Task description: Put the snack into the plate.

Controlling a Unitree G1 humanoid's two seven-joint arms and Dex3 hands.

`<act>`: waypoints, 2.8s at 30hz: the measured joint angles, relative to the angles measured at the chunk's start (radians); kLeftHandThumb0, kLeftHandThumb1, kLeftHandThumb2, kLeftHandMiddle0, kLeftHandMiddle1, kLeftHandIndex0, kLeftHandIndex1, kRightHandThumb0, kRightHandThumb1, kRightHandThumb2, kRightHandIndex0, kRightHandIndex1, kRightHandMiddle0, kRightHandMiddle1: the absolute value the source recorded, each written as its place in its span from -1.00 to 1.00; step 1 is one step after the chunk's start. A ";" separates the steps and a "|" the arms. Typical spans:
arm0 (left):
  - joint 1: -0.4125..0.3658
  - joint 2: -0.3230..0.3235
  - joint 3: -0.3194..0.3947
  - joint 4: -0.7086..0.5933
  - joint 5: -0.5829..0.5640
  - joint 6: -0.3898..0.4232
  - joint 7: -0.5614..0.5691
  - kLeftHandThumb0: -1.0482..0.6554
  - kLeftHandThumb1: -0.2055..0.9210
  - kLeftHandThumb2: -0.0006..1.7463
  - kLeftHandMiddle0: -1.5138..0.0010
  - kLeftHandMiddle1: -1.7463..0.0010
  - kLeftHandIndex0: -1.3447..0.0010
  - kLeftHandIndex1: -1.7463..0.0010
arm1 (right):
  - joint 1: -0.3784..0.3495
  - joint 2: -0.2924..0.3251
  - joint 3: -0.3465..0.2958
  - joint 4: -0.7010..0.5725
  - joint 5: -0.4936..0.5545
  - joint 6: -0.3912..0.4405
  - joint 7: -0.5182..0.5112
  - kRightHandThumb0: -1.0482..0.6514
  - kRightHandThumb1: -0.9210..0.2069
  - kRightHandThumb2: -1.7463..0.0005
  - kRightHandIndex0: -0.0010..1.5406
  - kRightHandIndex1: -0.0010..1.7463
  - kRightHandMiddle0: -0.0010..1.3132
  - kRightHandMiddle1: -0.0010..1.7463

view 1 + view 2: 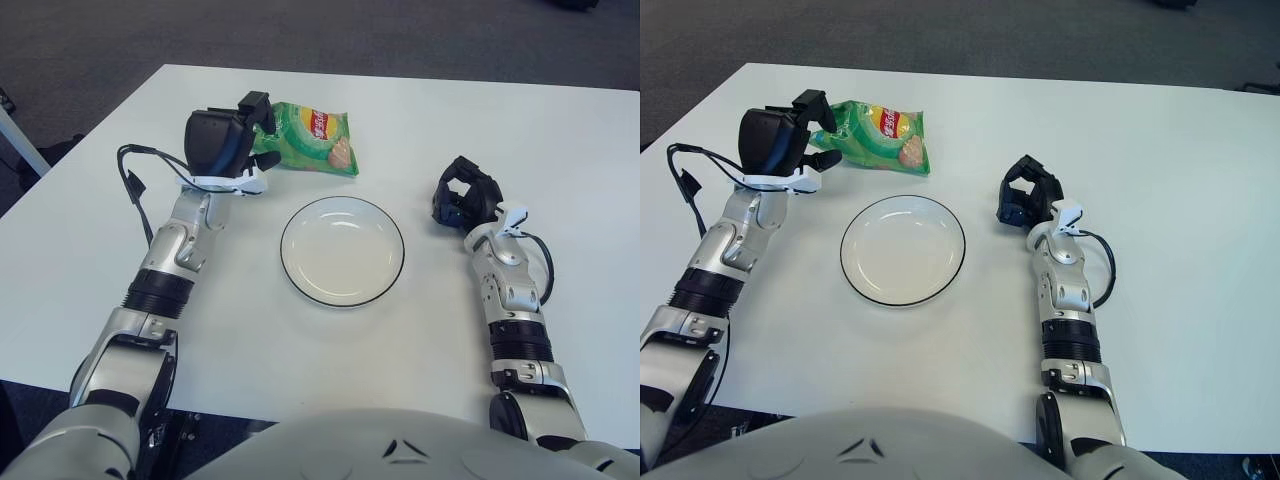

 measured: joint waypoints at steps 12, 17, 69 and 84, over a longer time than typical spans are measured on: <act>-0.062 0.020 -0.039 0.084 0.038 0.006 0.035 -0.69 0.76 -0.15 0.89 -0.11 0.93 -0.47 | 0.000 0.000 0.002 0.000 -0.001 0.003 -0.004 -0.35 0.13 -0.55 0.61 1.00 -0.03 1.00; -0.102 0.067 -0.090 0.130 0.115 0.016 0.025 -0.82 0.96 -0.26 0.98 0.39 0.99 -0.02 | -0.001 0.000 0.004 0.000 -0.001 0.005 -0.006 -0.35 0.12 -0.55 0.58 1.00 -0.03 1.00; -0.593 -0.118 -0.342 0.975 0.006 -0.077 -0.212 -0.96 1.00 -0.09 1.00 1.00 1.00 0.55 | -0.007 0.006 0.014 0.011 0.002 -0.012 -0.015 -0.35 0.15 -0.57 0.65 1.00 -0.01 1.00; -0.595 -0.160 -0.351 1.049 -0.051 -0.071 -0.212 -0.95 1.00 -0.09 0.98 0.99 1.00 0.47 | -0.001 0.008 0.022 -0.004 0.003 -0.009 -0.010 -0.35 0.12 -0.55 0.64 1.00 -0.03 1.00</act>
